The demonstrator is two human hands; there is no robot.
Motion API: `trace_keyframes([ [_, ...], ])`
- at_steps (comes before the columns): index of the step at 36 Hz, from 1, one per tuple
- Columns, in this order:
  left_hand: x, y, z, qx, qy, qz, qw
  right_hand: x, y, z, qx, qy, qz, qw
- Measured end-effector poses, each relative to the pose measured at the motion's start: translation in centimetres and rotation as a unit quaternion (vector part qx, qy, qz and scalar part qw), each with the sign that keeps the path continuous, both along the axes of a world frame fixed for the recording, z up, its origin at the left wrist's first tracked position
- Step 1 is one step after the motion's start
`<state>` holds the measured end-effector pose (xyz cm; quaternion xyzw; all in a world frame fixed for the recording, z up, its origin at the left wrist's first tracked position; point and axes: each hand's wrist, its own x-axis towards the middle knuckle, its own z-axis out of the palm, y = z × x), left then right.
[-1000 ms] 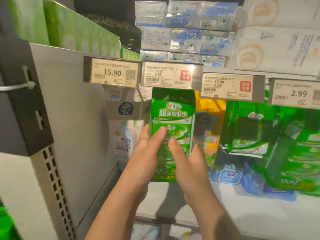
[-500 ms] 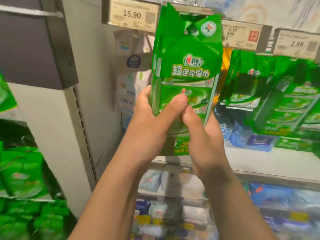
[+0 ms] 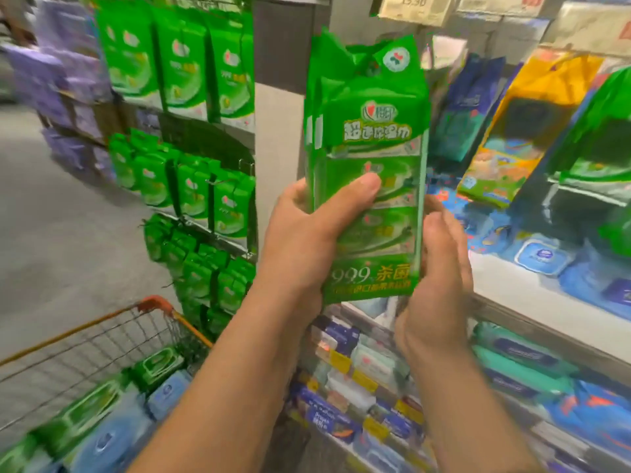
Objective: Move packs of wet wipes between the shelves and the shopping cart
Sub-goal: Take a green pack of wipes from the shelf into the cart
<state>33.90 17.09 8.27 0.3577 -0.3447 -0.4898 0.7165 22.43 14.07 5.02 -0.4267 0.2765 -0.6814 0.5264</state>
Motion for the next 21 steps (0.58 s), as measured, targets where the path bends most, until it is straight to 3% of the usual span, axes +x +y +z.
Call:
trace_keyframes([
  [3, 1.3, 3.7, -1.2, 0.018, 0.038, 0.085, 0.996, 1.4, 2.7, -2.8, 0.094, -0.074, 0.106, 0.987],
  [8, 4.8, 9.5, -2.3, 0.002, 0.079, 0.181, 0.980, 6.4, 8.1, -4.7, 0.173, -0.103, 0.337, 0.920],
  [13, 7.6, 14.5, -2.8, 0.004, 0.088, 0.284, 0.955, 11.4, 12.3, -4.8, 0.158, -0.133, 0.501, 0.840],
  [17, 10.1, 17.2, -3.5, 0.032, 0.095, 0.354, 0.930, 16.0, 14.8, -4.2, 0.161, -0.095, 0.580, 0.793],
  [21, 14.4, 20.0, -4.0, 0.080, 0.027, 0.409, 0.909, 20.6, 16.1, -4.7, 0.179, -0.062, 0.592, 0.783],
])
